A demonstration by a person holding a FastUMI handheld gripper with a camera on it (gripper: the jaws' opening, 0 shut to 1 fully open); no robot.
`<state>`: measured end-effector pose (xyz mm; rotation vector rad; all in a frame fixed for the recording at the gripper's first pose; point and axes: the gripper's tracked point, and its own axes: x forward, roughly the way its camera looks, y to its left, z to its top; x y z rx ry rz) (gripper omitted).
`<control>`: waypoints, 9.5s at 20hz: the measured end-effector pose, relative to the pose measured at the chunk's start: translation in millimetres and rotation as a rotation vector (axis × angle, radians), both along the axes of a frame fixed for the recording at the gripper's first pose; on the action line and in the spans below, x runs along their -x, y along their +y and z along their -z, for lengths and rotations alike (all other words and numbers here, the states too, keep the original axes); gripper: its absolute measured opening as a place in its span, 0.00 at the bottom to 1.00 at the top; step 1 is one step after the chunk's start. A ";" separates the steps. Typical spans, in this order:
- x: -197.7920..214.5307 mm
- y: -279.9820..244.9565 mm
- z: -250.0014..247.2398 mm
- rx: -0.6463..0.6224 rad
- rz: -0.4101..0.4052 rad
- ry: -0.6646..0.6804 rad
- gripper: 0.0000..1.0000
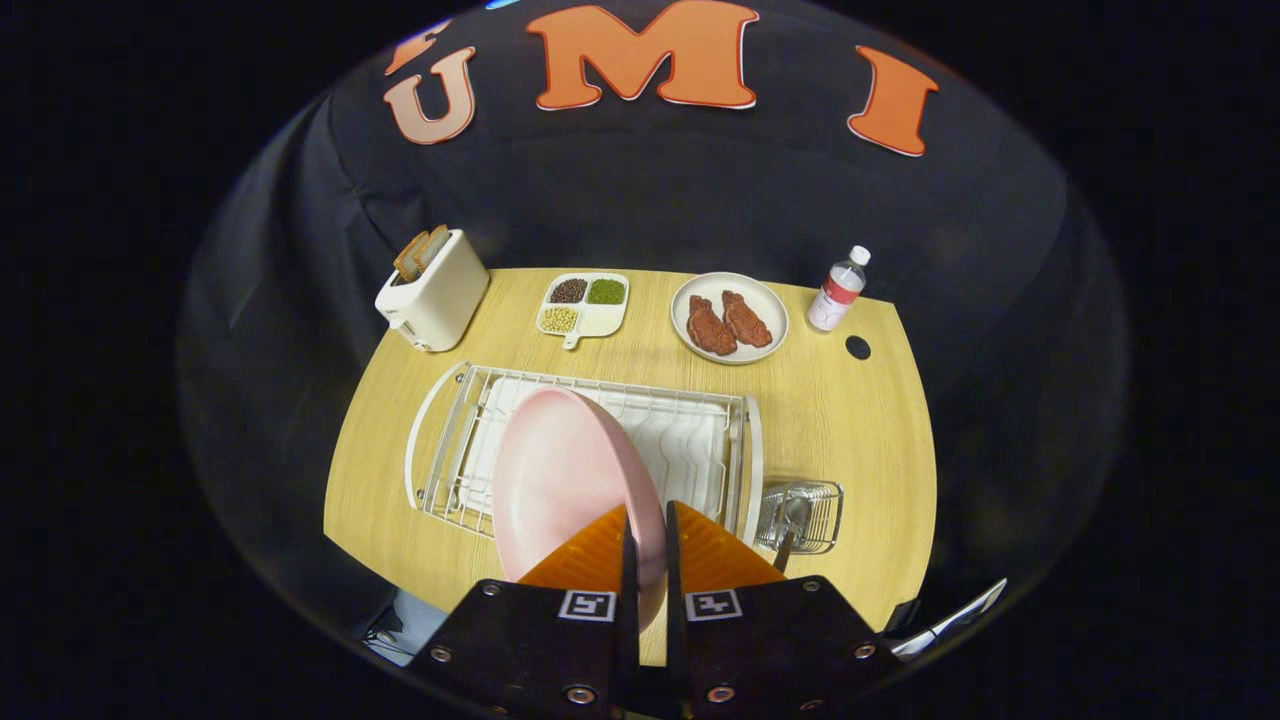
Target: Take the plate from the dish rack, then take the spoon from the basket and place it into the plate.
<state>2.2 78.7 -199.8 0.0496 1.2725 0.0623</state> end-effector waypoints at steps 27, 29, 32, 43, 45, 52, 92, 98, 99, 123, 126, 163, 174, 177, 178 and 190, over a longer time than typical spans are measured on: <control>190.9 -29.1 115.3 -0.142 0.155 0.223 0.11; 196.6 -24.9 125.4 -0.167 0.192 0.228 0.11; 197.7 -27.0 131.4 -0.148 0.183 0.204 0.12; 154.9 -50.7 111.7 -0.143 0.210 0.019 0.49; 142.2 -63.6 105.1 -0.108 0.208 -0.056 0.62; 111.6 -103.6 99.7 0.046 0.179 -0.270 0.71; 44.1 -156.5 113.7 0.123 0.149 -0.564 0.12; 32.2 -152.9 90.5 0.126 0.126 -0.592 0.08; 30.1 -153.5 83.4 0.128 0.124 -0.605 0.08; 102.6 -7.9 8.6 -0.241 -0.179 -0.749 0.08; 114.1 3.7 20.6 -0.254 -0.222 -0.714 0.08; 144.2 10.7 63.3 -0.227 -0.306 -0.544 0.89; 97.3 3.8 -26.0 -0.214 -0.249 -0.742 0.97; 87.3 6.7 -53.6 -0.213 -0.241 -0.798 0.97; 84.6 6.2 -60.1 -0.209 -0.240 -0.814 0.97; 65.3 3.4 -122.7 -0.171 -0.215 -0.964 0.97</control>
